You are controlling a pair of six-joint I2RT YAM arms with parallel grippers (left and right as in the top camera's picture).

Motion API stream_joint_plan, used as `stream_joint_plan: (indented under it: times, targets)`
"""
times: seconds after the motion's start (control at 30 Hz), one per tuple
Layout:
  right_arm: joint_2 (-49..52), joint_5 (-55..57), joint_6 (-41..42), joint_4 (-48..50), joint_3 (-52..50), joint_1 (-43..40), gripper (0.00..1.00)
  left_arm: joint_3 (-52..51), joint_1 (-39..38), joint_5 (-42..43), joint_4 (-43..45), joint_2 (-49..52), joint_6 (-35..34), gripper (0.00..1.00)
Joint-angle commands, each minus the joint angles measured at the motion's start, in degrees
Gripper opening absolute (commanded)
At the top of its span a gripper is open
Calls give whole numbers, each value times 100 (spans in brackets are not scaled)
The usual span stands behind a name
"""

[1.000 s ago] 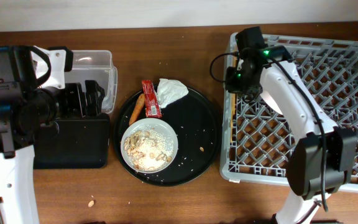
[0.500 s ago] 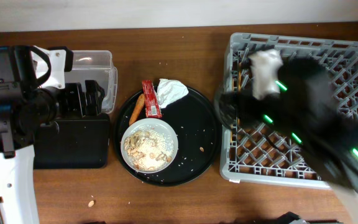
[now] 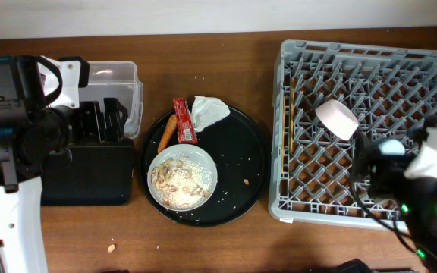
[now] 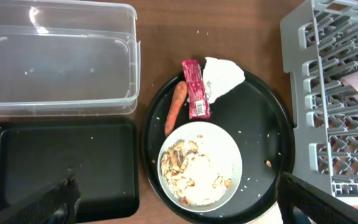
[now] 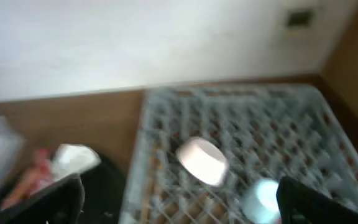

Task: Sort waste into correct bins and load items into the dishwasher rack
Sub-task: 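Move the chopsticks to the rack and release them with the right gripper, then grasp the red wrapper with the left gripper and drop it in the clear bin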

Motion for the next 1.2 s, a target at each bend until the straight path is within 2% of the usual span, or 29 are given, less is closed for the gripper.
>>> stream_joint_plan:
  times: [0.0,0.07,0.23,0.33,0.5,0.53,1.17]
  targets:
    - [-557,-1040,-131,1292,-1687,-1097,98,26,-7,61,11,-13,111,100]
    - [-999,-1668,-302,2295,-2898,-1580,98,26,-7,61,9,-13,111,99]
    - [-2457,-1681,-299,3895,-5517,-1790,98,26,-7,61,11,-13,111,99]
    - [-3410,-1681,-299,4566,-6712,-1790,98,26,-7,61,11,-13,111,99]
    - [-4494,-1683,-302,5619,-8131,-1790,98,26,-7,61,11,-13,111,99]
    - [-4586,-1663,-302,5849,-8214,-1790,98,26,-7,61,11,-13,111,99]
    - [-4634,-1532,-302,5814,-8218,-1790,98,26,-7,214,81,-13,103,99]
